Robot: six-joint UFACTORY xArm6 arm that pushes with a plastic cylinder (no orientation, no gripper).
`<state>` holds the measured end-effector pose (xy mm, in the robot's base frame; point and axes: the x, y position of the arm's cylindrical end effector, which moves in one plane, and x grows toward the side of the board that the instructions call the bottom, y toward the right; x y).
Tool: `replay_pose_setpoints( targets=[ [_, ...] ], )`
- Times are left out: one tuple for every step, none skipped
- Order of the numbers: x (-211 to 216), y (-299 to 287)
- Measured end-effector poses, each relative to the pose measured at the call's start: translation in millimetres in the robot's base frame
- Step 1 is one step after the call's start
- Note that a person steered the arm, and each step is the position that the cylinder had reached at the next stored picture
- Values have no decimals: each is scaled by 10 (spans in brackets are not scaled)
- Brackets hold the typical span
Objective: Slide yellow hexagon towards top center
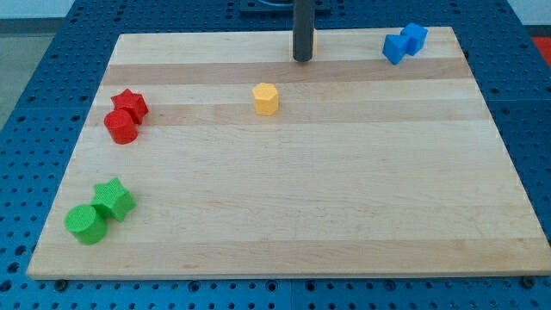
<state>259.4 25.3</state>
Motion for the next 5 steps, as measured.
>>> replay_pose_setpoints(
  targets=[
    [314, -14],
    [726, -15],
    [1103, -96],
    [1312, -340],
    [1338, -614]
  ],
)
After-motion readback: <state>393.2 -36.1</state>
